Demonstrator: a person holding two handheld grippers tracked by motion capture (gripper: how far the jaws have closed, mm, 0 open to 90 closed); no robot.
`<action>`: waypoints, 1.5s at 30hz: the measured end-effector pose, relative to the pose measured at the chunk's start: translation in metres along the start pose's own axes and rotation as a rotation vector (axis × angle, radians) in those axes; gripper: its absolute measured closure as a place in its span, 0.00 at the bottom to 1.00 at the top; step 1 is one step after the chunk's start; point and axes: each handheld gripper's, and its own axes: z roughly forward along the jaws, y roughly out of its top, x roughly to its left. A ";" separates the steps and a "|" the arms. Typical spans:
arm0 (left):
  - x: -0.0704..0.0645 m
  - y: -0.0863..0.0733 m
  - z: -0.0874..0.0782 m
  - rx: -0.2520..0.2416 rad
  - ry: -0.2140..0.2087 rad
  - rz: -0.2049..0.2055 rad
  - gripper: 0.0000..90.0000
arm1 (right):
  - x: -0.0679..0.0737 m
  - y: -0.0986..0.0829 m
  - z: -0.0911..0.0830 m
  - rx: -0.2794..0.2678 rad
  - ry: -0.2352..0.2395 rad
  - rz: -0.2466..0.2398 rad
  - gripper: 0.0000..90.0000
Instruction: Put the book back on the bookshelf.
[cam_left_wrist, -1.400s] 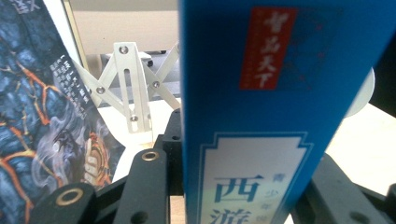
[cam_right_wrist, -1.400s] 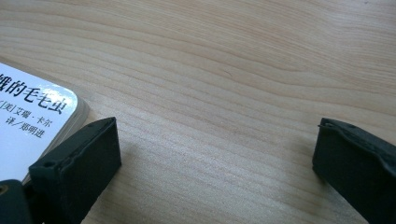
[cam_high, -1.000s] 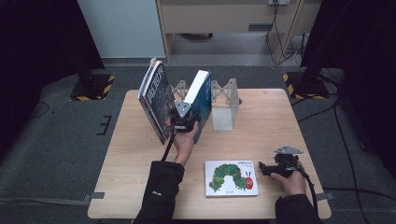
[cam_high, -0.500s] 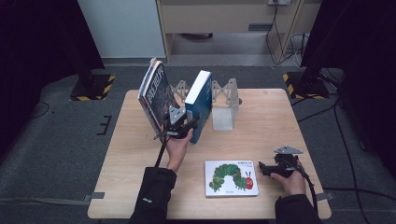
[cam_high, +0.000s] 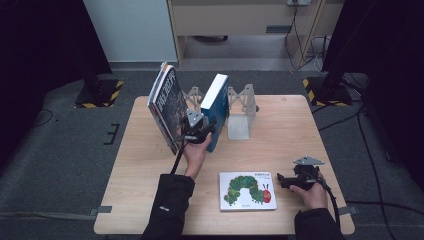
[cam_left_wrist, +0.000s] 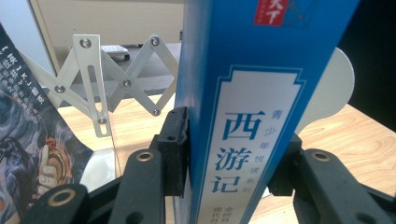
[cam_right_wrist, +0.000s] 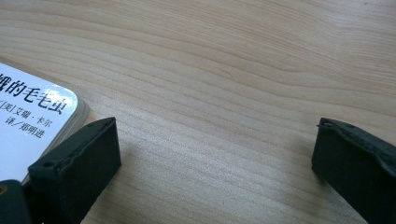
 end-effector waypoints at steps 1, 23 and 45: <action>0.000 0.001 0.002 0.001 0.004 -0.001 0.64 | 0.000 0.000 0.000 0.000 0.000 0.000 0.02; -0.002 0.000 0.001 0.005 -0.005 -0.007 0.62 | 0.000 0.000 0.000 0.000 -0.001 -0.001 0.02; -0.005 -0.007 0.004 -0.012 -0.081 -0.032 0.60 | 0.000 0.000 0.000 -0.002 -0.003 -0.003 0.02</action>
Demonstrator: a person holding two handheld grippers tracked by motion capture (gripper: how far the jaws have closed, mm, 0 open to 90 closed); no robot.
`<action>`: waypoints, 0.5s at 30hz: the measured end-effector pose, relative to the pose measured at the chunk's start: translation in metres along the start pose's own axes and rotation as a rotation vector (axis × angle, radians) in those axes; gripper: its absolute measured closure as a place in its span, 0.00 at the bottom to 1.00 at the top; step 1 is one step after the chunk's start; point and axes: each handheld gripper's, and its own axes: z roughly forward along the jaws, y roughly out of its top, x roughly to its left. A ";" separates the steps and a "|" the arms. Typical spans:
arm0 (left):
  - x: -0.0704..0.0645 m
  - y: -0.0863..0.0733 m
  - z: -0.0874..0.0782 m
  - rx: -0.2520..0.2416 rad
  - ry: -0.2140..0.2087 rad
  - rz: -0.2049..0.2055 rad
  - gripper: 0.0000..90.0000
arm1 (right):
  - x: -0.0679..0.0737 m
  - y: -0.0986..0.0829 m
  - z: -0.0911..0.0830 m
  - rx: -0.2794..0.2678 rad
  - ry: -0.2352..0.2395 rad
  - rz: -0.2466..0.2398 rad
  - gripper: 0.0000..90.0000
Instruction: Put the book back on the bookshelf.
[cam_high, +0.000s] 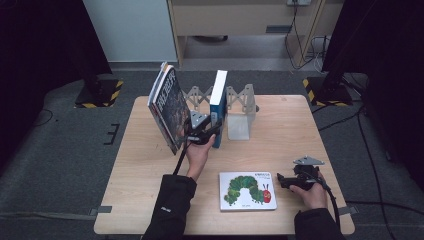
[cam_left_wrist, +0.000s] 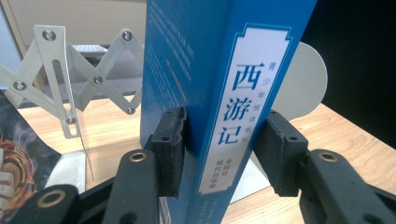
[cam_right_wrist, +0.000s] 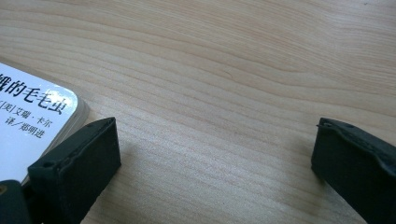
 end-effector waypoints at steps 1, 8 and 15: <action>0.000 0.000 0.000 0.001 -0.003 -0.007 0.60 | 0.000 0.000 0.000 0.000 0.000 0.001 0.02; -0.005 0.008 0.003 0.055 0.000 -0.013 0.60 | 0.000 0.000 0.000 0.000 0.001 0.000 0.02; -0.015 0.010 0.008 0.061 -0.001 -0.014 0.60 | 0.000 0.000 0.000 0.003 0.003 0.000 0.02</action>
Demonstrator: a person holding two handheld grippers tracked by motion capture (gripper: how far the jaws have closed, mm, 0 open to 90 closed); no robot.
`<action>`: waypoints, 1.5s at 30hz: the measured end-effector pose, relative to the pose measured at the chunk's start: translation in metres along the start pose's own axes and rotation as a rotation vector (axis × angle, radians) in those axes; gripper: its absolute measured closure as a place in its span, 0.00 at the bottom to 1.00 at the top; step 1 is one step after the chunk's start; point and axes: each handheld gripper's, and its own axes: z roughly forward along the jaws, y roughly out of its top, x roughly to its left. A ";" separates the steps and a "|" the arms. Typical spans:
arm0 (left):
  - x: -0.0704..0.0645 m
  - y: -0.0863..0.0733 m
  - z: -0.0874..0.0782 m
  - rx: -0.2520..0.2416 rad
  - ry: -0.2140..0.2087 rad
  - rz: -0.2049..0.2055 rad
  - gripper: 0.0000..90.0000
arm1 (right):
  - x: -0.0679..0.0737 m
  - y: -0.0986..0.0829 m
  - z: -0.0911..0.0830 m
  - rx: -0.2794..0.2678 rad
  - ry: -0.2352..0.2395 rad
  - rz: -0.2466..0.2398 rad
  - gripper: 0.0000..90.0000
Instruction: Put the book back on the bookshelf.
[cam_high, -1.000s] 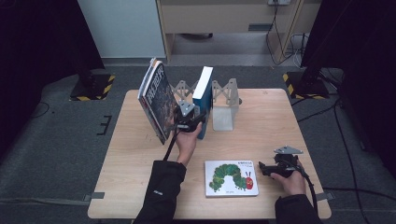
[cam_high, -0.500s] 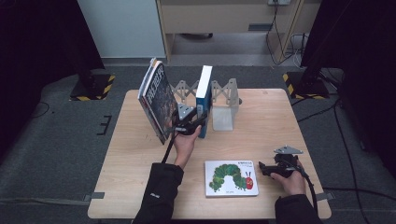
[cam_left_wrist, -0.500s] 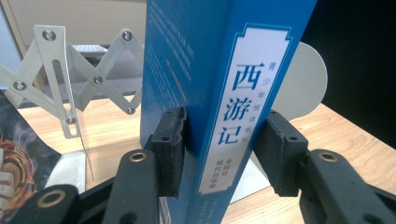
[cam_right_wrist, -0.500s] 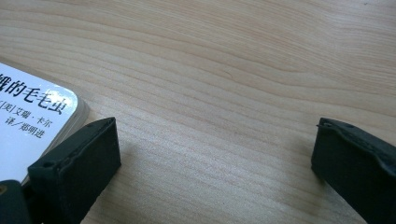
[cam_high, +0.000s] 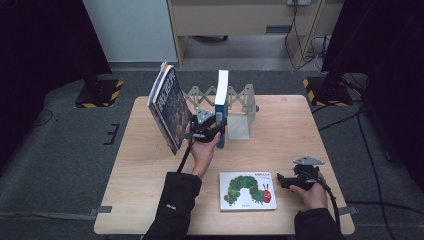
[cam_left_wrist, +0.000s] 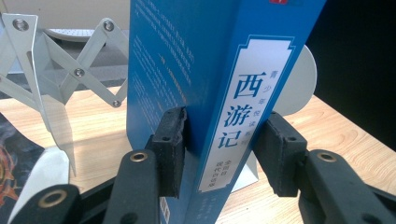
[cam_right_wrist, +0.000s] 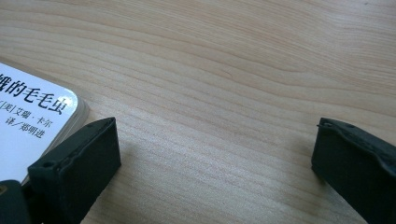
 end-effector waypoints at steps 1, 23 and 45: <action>-0.001 0.000 0.000 0.000 0.001 0.001 0.60 | 0.000 0.000 0.000 -0.001 0.000 0.001 0.02; 0.001 -0.013 0.001 0.009 -0.044 -0.023 0.61 | 0.000 0.000 0.000 -0.002 -0.001 0.000 0.02; 0.005 -0.017 -0.012 -0.002 -0.111 0.033 0.55 | 0.000 0.000 0.000 0.000 0.003 0.000 0.01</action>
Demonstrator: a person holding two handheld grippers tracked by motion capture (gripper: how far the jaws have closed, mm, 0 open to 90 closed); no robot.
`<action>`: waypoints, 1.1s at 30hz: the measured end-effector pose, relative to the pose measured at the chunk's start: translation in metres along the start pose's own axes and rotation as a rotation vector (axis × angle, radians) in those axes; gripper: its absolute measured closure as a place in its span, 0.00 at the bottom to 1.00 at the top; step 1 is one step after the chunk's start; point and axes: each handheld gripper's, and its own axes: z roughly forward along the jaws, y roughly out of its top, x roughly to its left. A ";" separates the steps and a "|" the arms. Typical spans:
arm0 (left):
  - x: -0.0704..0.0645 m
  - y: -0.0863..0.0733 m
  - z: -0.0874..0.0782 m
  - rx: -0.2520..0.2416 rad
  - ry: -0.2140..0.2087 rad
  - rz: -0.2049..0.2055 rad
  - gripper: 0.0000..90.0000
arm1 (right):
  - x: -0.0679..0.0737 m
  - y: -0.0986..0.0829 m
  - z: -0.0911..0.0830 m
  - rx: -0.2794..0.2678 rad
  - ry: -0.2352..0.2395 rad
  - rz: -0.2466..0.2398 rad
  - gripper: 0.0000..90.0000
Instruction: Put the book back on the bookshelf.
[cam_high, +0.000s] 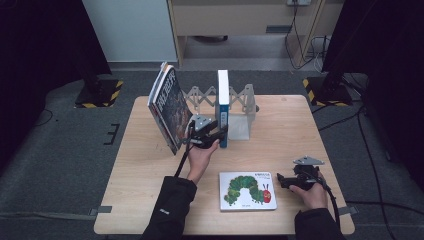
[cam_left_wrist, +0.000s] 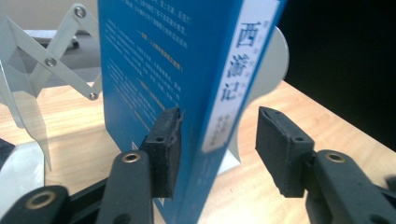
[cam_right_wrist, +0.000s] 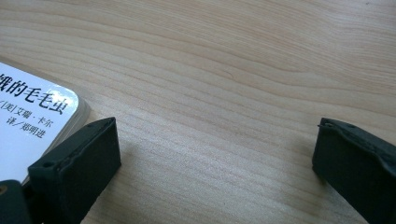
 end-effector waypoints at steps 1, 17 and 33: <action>0.000 0.000 -0.004 0.005 -0.001 0.014 0.55 | 0.000 0.000 0.000 0.000 0.000 -0.001 0.01; -0.005 0.003 -0.052 0.092 -0.102 0.078 0.49 | 0.000 0.000 0.000 0.000 0.000 -0.001 0.01; -0.004 -0.034 -0.089 0.205 -0.143 0.098 0.40 | 0.000 0.000 0.000 0.000 -0.005 0.000 0.01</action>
